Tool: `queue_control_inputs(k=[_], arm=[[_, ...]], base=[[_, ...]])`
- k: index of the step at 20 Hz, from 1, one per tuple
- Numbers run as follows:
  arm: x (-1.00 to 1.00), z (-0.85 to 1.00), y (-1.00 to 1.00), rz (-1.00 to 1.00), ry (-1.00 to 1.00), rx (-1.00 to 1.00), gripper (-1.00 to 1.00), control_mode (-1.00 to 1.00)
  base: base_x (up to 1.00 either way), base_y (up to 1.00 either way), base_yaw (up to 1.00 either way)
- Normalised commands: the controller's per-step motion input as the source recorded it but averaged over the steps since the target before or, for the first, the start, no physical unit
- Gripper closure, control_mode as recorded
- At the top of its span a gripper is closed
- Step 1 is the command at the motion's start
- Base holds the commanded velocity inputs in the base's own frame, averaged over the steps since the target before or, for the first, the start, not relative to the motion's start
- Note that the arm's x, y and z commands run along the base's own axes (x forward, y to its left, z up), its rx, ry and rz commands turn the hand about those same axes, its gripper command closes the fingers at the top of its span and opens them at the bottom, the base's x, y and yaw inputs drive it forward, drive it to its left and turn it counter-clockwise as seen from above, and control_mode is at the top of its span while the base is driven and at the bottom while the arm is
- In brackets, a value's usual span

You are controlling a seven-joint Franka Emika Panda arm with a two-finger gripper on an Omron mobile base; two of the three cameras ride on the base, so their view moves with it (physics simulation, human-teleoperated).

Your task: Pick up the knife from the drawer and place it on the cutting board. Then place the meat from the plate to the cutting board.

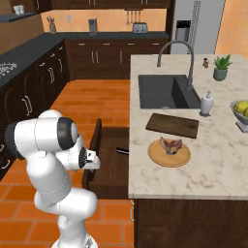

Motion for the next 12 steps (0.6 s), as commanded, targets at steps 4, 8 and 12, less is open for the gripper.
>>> queue_control_inputs(k=[4, 8, 12], arm=[[0.00, 0.00, 1.00, 0.00, 0.01, 0.01, -1.00, -1.00], [0.00, 0.00, 1.00, 0.00, 0.00, 0.00, -1.00, -1.00], [-0.03, 0.00, 1.00, 0.00, 0.00, 0.00, -1.00, -1.00]], base=[[0.00, 0.00, 0.00], [0.00, 0.00, 0.00], [0.00, 0.00, 0.00]])
